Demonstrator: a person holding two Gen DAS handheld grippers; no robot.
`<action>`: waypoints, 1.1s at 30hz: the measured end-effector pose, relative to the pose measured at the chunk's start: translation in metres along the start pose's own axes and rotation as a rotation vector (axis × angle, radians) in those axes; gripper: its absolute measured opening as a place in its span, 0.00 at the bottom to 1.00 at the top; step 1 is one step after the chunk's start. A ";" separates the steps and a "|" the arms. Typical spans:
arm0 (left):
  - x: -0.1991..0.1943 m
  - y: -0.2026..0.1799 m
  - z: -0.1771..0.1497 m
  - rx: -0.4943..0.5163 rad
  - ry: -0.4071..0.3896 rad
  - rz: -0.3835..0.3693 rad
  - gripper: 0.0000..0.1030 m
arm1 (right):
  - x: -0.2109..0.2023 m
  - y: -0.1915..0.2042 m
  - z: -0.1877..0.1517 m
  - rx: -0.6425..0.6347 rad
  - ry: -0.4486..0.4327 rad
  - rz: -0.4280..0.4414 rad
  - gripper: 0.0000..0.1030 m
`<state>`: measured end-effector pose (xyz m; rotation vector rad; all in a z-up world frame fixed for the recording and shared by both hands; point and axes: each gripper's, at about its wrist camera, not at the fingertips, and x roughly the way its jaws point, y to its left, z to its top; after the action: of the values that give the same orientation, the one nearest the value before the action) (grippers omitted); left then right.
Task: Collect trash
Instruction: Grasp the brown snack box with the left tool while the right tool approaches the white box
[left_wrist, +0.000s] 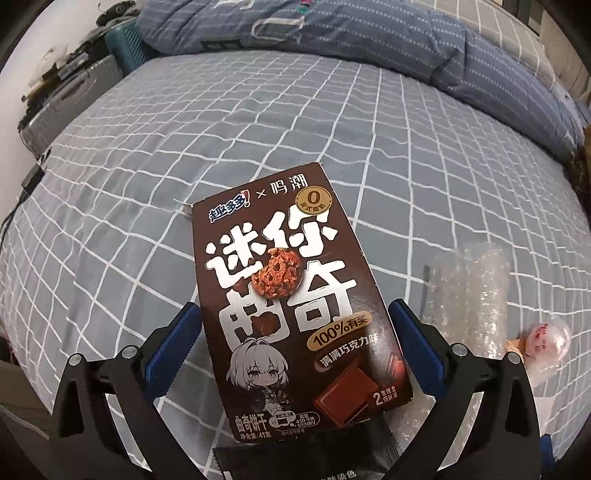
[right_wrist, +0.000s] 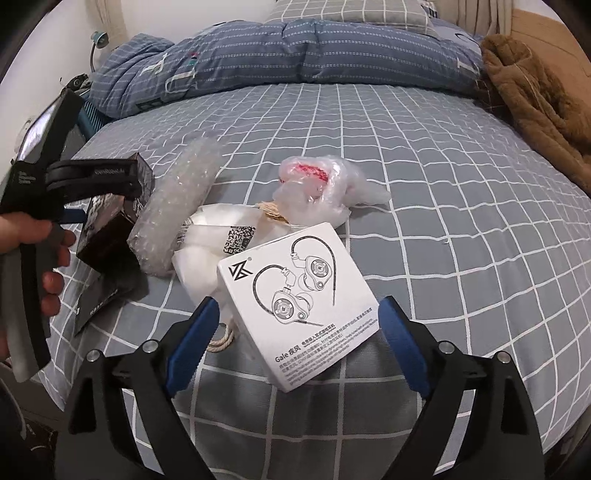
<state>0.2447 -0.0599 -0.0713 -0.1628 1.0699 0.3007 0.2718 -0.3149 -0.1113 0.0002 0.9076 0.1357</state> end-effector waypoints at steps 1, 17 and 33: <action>0.000 0.001 0.000 -0.006 0.001 -0.008 0.95 | 0.000 0.000 0.000 -0.001 0.000 0.001 0.82; 0.006 0.020 0.007 -0.089 0.080 -0.144 0.94 | 0.005 -0.002 -0.005 -0.007 0.013 -0.016 0.86; -0.018 0.017 -0.015 0.053 -0.010 -0.101 0.92 | 0.000 -0.005 -0.007 0.018 0.011 -0.031 0.74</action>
<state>0.2187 -0.0508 -0.0621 -0.1668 1.0549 0.1817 0.2666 -0.3204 -0.1156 0.0018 0.9190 0.0988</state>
